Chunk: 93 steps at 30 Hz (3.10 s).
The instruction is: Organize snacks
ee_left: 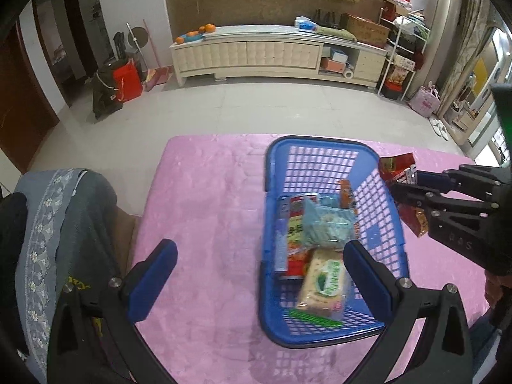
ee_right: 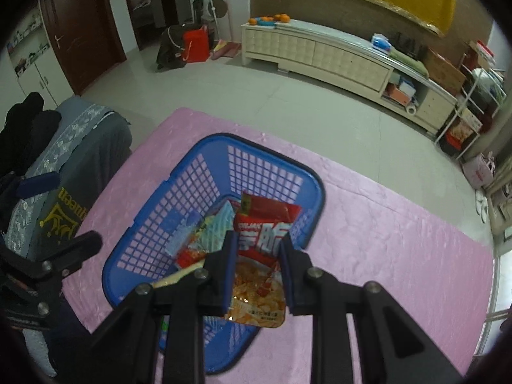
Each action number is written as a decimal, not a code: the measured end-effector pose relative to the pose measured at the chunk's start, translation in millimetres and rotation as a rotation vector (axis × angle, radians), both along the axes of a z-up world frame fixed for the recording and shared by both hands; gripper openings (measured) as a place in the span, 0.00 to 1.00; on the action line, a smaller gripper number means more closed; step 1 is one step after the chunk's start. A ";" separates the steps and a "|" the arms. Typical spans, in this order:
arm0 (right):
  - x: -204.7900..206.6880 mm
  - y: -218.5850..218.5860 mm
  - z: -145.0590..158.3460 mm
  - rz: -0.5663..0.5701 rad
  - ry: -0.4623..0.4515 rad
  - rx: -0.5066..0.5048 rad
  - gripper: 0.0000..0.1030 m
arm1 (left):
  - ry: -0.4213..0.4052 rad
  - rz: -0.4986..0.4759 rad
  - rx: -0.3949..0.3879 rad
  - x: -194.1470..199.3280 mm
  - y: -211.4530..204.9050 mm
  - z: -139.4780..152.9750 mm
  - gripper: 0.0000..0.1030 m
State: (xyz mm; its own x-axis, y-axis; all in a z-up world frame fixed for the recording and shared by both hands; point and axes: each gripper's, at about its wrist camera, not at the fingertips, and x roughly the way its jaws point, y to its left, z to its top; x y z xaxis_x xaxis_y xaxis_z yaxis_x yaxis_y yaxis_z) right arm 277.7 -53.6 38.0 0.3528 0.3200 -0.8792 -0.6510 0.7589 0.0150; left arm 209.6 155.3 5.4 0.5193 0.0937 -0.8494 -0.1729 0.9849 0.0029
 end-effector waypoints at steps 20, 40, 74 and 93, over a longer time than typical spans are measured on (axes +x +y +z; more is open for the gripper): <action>54.6 48.5 -68.0 0.105 0.062 -0.139 0.32 | 0.080 0.007 -0.025 41.8 35.4 -50.2 1.00; 23.5 6.1 -28.8 0.061 0.037 -0.077 0.75 | 0.007 -0.036 -0.020 11.4 1.6 -15.0 1.00; -211.5 -161.0 71.2 -0.205 -0.410 0.264 1.00 | -0.475 -0.107 -0.021 -223.0 -136.8 53.4 1.00; -296.3 -208.4 56.9 -0.348 -0.510 0.372 1.00 | -0.563 -0.055 0.051 -287.2 -166.8 47.1 1.00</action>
